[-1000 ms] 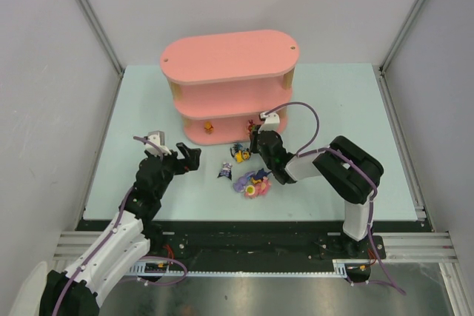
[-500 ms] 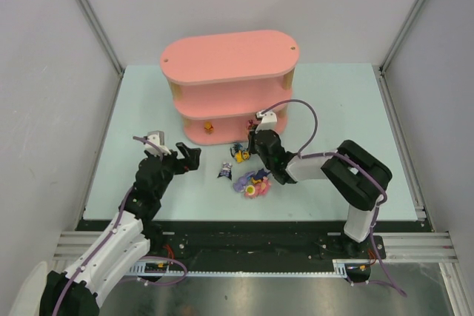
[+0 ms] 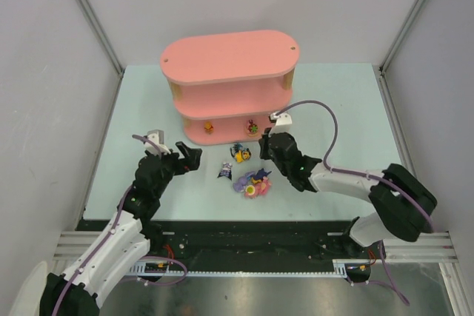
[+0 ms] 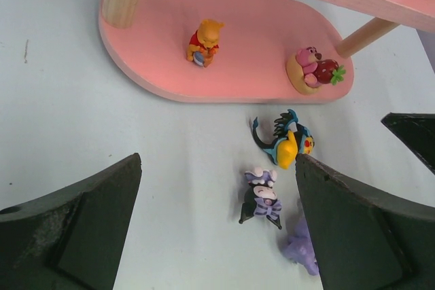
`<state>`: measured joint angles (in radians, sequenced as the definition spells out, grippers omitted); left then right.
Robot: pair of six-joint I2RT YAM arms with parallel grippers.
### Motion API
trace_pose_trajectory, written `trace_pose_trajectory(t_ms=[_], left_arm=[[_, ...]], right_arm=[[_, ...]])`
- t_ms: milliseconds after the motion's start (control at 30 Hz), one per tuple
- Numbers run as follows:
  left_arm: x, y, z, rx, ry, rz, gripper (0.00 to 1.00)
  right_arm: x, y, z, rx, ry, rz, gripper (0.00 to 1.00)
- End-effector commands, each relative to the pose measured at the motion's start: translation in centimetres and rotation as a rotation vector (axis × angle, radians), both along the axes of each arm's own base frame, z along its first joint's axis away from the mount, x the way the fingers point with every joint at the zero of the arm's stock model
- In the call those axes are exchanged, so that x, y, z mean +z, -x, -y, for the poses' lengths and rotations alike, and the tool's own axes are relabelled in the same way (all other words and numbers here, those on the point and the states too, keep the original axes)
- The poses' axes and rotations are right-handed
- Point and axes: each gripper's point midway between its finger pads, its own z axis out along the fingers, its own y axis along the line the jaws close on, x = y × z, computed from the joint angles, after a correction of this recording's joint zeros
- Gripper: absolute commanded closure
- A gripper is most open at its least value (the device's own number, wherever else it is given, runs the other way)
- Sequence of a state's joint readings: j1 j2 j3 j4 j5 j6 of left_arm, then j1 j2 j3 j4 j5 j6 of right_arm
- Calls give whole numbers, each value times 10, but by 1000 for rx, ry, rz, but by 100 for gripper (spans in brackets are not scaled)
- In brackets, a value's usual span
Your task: Place and organize the plastic toys onto the shelf
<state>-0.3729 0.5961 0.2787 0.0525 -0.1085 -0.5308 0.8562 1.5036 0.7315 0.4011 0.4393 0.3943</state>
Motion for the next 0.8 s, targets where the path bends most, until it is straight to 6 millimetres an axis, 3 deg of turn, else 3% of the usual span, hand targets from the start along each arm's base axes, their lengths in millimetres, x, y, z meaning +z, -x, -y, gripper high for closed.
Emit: trace_pose_trajectory(t_ms=[0,200,367,533,767], left_arm=[[17,2,12,-45,65,12,0],[20,1,16,-75,49,16,0],[15,1,19,-89,38,-10,0],[12,0,23,-107,32,-14,0],[13,8,46,-206,8,6,0]], right_arm=[[-1,26,25,-10,30,-77,100],[-1,52,41,13,29,-149,100],[-2,68,41,65,13,-186,99],[-16,91,40,123,-12,-284,76],[-30,123,41,168,-116,-391,42]])
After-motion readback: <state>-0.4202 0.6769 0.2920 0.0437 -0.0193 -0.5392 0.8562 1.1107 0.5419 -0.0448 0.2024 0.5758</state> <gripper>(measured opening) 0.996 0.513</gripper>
